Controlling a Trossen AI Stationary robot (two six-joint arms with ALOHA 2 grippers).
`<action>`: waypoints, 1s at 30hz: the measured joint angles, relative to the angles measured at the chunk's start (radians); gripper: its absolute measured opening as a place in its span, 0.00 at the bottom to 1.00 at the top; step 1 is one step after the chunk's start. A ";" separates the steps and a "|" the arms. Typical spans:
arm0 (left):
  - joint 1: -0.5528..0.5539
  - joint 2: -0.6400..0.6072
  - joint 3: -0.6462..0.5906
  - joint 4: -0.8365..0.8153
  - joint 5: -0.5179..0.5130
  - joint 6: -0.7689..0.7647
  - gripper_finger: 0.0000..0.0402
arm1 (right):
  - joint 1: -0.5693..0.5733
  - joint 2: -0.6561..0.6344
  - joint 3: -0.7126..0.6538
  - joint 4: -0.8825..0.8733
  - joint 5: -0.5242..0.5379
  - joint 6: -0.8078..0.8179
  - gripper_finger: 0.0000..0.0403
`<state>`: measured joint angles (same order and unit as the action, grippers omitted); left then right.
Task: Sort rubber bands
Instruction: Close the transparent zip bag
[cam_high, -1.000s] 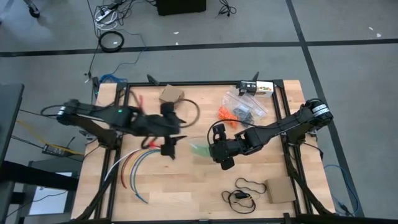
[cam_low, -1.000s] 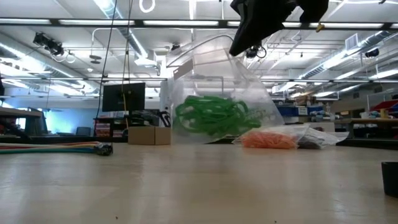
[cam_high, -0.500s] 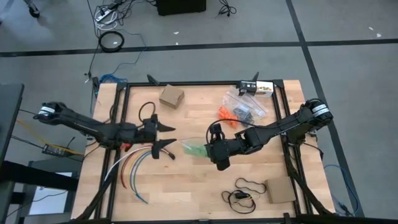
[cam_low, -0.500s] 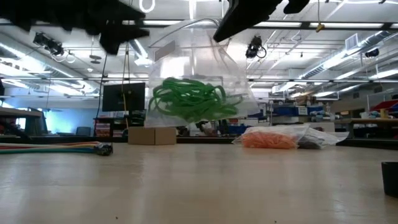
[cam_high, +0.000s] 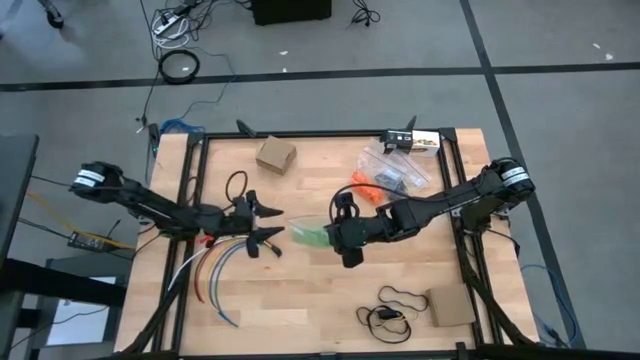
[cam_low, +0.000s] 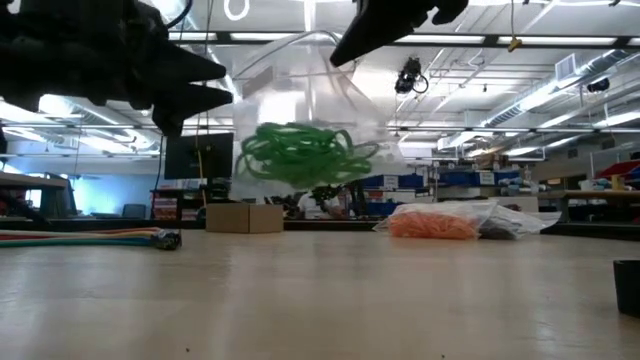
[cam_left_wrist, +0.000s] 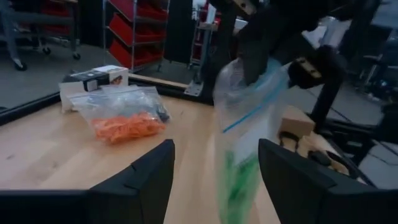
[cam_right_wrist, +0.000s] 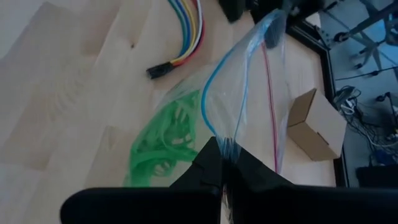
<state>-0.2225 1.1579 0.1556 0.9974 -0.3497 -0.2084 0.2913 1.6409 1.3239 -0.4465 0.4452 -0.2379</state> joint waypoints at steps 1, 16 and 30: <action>0.007 0.017 0.001 0.020 -0.001 0.004 0.59 | -0.001 0.000 0.000 0.004 0.000 0.000 0.00; 0.125 0.211 0.063 0.188 0.245 -0.016 0.54 | -0.018 0.000 0.000 0.016 -0.003 0.001 0.00; 0.153 0.224 0.086 0.248 0.339 0.039 0.39 | -0.025 0.000 0.000 0.008 -0.003 0.002 0.00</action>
<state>-0.0700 1.3819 0.2420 1.2455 -0.0109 -0.1692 0.2660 1.6409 1.3239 -0.4386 0.4423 -0.2354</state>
